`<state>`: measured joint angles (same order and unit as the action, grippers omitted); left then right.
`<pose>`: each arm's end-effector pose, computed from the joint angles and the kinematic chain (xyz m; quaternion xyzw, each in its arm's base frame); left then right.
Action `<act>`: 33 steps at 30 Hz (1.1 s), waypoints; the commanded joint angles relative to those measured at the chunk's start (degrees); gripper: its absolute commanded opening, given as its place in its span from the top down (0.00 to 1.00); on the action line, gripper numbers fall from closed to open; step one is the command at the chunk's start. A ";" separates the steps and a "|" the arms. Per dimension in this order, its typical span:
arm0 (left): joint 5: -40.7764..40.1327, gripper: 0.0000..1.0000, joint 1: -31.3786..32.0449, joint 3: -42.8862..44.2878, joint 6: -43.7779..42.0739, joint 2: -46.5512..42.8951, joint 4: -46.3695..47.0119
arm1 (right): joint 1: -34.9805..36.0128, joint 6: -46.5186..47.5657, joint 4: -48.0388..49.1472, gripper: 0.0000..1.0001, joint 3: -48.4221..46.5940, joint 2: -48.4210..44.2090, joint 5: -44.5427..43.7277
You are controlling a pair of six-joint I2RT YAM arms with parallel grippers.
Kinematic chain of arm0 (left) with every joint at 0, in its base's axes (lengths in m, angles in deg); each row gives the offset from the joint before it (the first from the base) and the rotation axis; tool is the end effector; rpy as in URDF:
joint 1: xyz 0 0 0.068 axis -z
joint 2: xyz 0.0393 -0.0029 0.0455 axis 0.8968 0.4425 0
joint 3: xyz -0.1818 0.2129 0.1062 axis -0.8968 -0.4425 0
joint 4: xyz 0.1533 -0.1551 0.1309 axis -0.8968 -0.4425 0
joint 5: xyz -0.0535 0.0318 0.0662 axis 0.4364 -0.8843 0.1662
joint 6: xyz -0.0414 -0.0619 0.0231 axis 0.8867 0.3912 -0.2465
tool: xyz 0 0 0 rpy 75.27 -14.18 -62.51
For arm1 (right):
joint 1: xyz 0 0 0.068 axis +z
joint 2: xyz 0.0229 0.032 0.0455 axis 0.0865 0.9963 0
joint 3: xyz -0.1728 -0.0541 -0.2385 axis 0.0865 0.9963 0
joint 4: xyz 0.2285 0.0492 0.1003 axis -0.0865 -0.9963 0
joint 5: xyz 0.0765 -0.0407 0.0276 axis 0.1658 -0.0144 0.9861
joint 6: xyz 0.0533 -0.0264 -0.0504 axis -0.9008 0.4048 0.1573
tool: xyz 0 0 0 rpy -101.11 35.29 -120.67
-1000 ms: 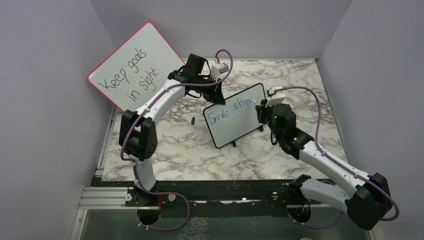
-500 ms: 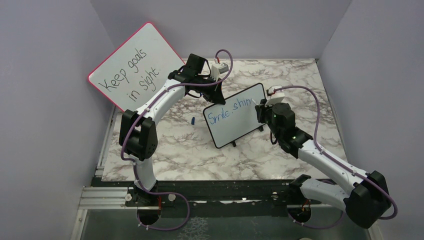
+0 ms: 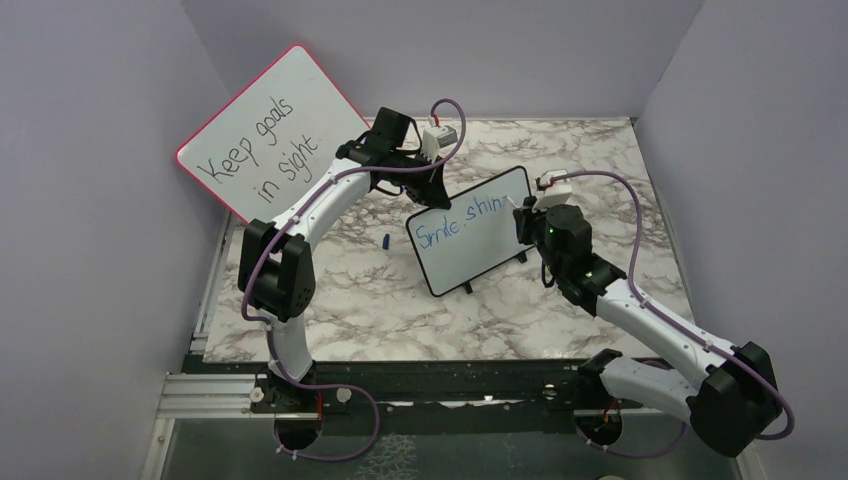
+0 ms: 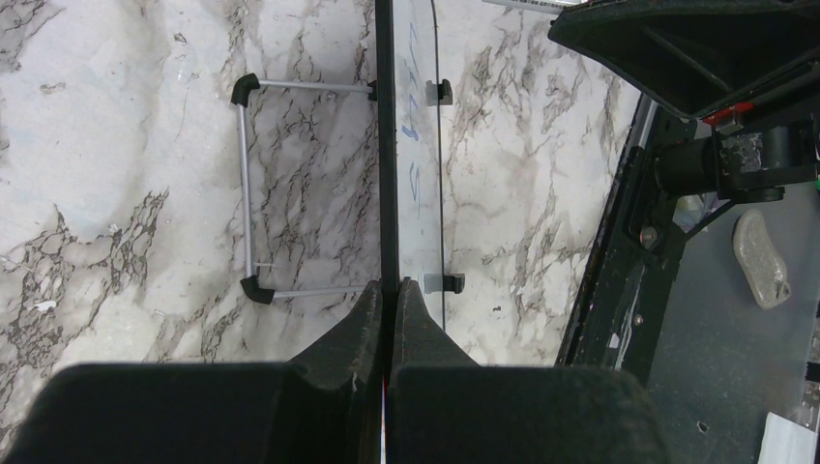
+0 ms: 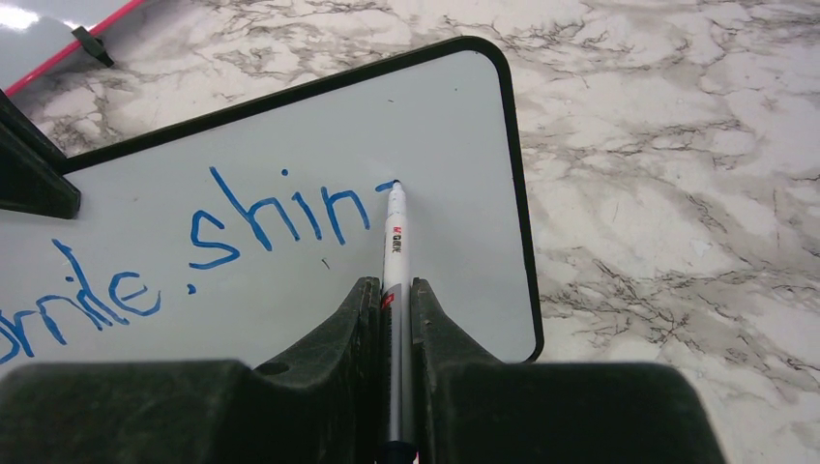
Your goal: Write a sentence on the whiteboard
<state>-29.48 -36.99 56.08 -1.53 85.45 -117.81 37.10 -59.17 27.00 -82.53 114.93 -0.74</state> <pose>0.3623 -0.2362 0.3162 0.3796 0.7825 -0.4179 0.2627 0.2227 0.1132 0.2955 -0.0606 0.7861 0.0788 0.6101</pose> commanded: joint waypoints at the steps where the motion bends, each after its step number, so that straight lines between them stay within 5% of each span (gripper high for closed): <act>1: -1.22 1.00 1.44 -0.41 -2.28 1.97 -3.29 | -0.46 -0.58 2.40 0.99 0.20 0.38 -1.89; 33: -1.13 1.00 1.46 -0.14 -2.18 2.33 -3.32 | -0.54 0.38 1.97 0.99 -0.59 0.03 5.12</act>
<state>-29.48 -36.99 56.17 -1.56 85.47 -117.99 36.75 -58.98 29.40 -82.53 115.26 1.21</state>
